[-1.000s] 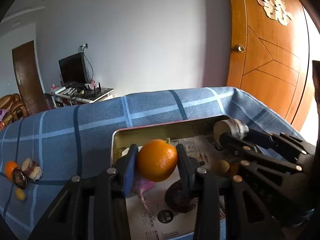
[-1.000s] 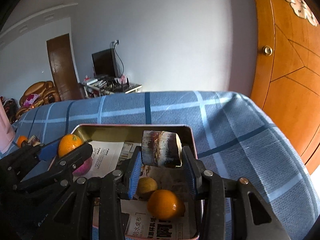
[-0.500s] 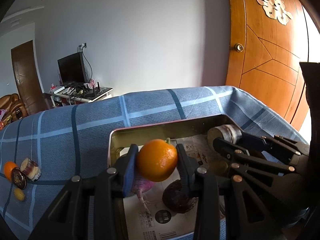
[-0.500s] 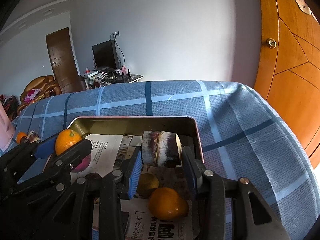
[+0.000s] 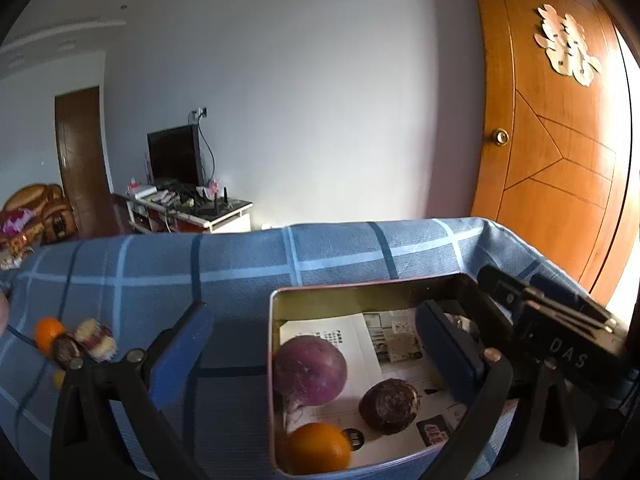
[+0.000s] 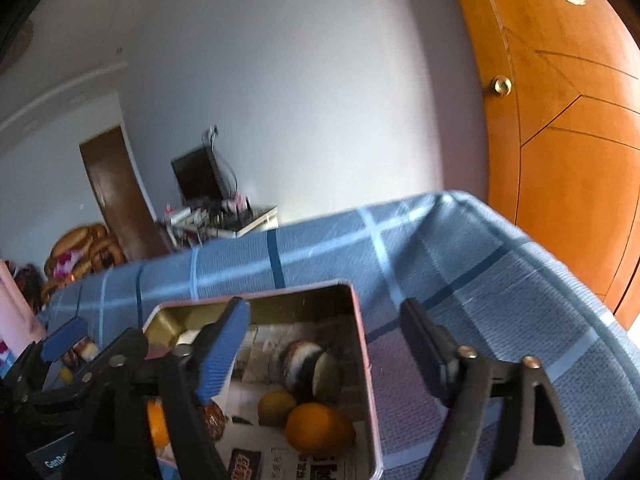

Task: Organize fruits
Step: 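Move both open grippers back to the fruit pile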

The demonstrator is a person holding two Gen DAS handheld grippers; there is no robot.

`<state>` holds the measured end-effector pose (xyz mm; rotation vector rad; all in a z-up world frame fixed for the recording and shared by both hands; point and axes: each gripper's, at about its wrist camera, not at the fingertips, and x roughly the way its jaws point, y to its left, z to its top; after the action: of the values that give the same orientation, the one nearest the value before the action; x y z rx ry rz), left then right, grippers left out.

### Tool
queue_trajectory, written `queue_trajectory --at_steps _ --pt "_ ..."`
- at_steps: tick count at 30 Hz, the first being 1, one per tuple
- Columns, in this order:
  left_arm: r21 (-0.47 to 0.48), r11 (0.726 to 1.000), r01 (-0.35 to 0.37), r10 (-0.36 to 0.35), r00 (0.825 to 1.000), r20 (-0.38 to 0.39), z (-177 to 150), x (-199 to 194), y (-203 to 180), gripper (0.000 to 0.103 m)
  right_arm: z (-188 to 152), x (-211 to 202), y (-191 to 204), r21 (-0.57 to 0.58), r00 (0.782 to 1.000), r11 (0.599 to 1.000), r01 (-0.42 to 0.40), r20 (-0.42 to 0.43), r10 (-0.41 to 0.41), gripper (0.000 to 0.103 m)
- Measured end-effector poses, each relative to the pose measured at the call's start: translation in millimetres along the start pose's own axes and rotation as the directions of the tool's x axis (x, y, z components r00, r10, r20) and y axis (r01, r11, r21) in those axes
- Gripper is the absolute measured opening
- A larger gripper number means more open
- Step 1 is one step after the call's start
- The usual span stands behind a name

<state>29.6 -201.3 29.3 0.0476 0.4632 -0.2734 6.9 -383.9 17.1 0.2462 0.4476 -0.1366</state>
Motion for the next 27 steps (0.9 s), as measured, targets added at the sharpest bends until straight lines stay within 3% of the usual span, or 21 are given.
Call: queue_trajectory --at_steps 5,9,11,20,25,27 --pt "0.008 0.999 -0.038 0.038 0.999 0.011 -1.9 -9.5 8.5 0.103 -0.1 -17.6 7.8 -0.028 0.992 0.999 0.029 0.123 -0.026 0.083" --pt "-0.004 0.997 -0.079 0.079 0.997 0.013 -4.6 -15.2 24.5 0.103 -1.9 -39.8 16.6 -0.070 0.955 0.991 0.115 0.283 -0.091 0.083" --pt "-0.029 0.995 -0.099 0.099 0.995 0.009 -7.4 -18.4 38.2 0.103 -3.1 -48.4 19.3 -0.065 0.941 0.989 0.134 0.321 -0.106 0.083" --pt "-0.085 0.975 -0.206 0.210 0.977 0.034 -21.5 -35.3 94.5 0.103 -11.6 -62.7 24.2 -0.003 0.930 0.984 0.176 0.330 -0.165 0.087" --pt "-0.087 0.969 -0.232 0.236 0.971 0.039 -27.0 -44.4 118.3 0.103 -20.6 -74.0 35.2 -0.008 0.921 0.982 0.189 0.347 -0.175 0.089" --pt "-0.091 0.968 -0.232 0.236 0.971 0.035 -28.9 -46.7 126.6 0.103 -23.9 -75.4 40.5 -0.010 0.929 0.984 0.180 0.332 -0.166 0.089"
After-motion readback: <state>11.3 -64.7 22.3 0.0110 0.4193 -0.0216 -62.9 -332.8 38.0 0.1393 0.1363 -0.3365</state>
